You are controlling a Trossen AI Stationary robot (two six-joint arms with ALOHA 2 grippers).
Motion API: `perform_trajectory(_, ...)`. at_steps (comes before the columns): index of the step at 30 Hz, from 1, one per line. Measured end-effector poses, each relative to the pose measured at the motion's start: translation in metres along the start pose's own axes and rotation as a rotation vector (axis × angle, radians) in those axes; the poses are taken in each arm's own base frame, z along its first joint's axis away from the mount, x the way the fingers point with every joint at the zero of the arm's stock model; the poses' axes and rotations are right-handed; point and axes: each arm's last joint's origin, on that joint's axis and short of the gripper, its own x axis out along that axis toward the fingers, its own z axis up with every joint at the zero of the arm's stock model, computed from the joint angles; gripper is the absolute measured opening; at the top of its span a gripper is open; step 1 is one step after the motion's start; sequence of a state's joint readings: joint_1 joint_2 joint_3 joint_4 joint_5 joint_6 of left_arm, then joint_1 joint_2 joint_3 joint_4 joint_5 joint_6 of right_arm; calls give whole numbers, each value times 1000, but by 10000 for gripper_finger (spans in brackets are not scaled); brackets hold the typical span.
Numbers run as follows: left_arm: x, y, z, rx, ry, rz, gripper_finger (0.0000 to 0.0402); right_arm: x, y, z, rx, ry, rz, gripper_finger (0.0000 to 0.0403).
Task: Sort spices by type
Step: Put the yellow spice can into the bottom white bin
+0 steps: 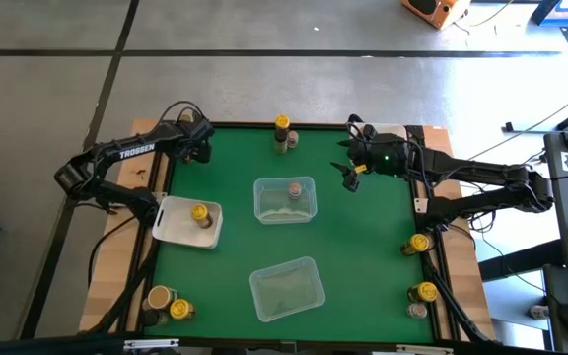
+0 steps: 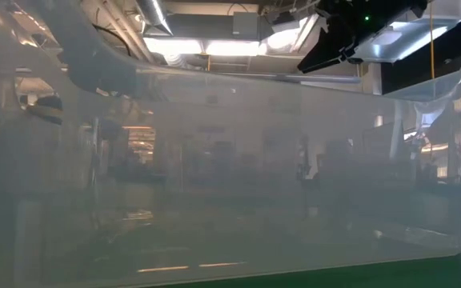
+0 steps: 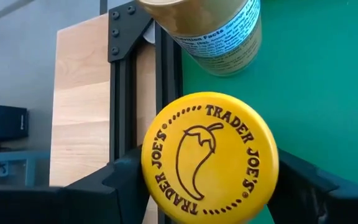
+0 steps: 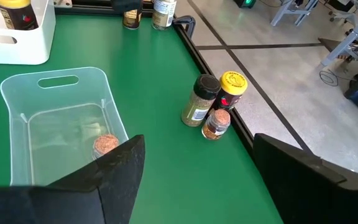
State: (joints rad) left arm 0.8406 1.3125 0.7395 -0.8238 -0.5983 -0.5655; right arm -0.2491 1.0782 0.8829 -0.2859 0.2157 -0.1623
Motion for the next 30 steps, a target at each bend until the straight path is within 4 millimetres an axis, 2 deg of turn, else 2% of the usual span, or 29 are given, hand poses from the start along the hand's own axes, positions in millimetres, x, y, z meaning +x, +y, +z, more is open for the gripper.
perform_trajectory(4,0,0,0,12,4,4,207,0,0,0,0,0,0,299)
perform_trajectory(10,-2,-1,-1,34,-2,-1,205,0,0,0,0,0,0,299)
perform_trajectory(14,-10,0,-3,66,-12,-11,205,0,0,0,0,0,-1,299)
perform_trajectory(19,-38,5,-3,94,-26,-31,207,0,0,0,0,0,0,299)
perform_trajectory(25,-82,18,-6,93,-82,-95,207,0,0,0,0,0,0,299)
perform_trajectory(30,-111,27,-11,96,-110,-230,208,0,0,0,0,0,0,299)
